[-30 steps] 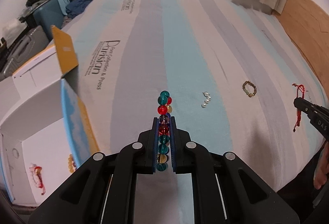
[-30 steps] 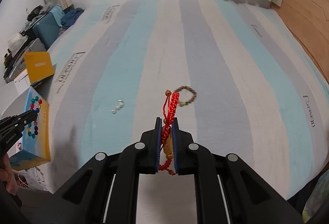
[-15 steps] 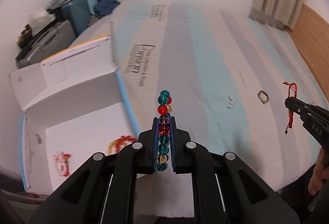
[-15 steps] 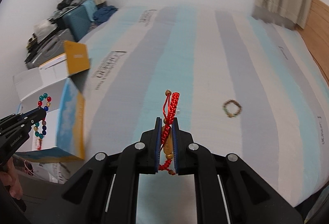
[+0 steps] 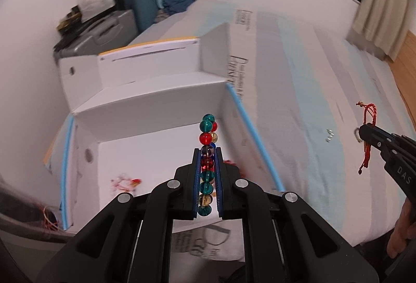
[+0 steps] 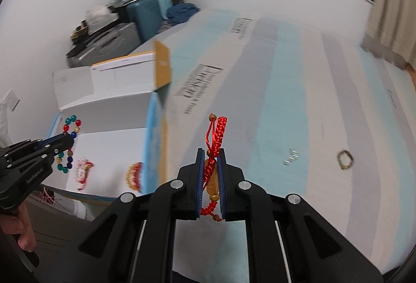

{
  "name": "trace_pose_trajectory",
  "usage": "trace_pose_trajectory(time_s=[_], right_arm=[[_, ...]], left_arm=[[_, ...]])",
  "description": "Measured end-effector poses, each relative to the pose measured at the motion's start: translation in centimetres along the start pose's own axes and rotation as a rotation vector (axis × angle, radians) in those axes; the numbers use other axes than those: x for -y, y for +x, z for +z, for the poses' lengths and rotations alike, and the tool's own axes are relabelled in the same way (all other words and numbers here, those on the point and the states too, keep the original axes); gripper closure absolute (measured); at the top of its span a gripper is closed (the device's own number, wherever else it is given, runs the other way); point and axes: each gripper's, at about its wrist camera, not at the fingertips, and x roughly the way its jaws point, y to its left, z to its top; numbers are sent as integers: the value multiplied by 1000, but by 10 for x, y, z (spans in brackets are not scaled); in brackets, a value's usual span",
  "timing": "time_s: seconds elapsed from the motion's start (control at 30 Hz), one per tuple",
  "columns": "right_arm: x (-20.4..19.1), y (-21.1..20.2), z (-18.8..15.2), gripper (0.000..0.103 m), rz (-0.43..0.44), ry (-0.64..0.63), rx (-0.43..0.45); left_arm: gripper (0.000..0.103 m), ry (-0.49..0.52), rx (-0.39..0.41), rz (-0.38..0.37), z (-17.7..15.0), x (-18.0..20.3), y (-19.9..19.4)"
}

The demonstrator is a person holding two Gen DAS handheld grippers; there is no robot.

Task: Organize jewelry
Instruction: 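Carry the glass bead and red cord bracelets into the white box with both tools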

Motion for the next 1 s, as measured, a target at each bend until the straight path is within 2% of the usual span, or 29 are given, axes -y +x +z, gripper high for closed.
trace_pose_trajectory(time_s=[0.27, 0.5, 1.0], right_arm=[[-76, 22, 7, 94, 81, -95, -18], [-127, 59, 5, 94, 127, -150, -82], [-165, 140, -11, 94, 117, -202, -282]], left_arm=[[94, -54, -29, 30, -9, -46, 9], [94, -98, -89, 67, -20, -84, 31], [94, -155, -255, 53, -41, -126, 95]])
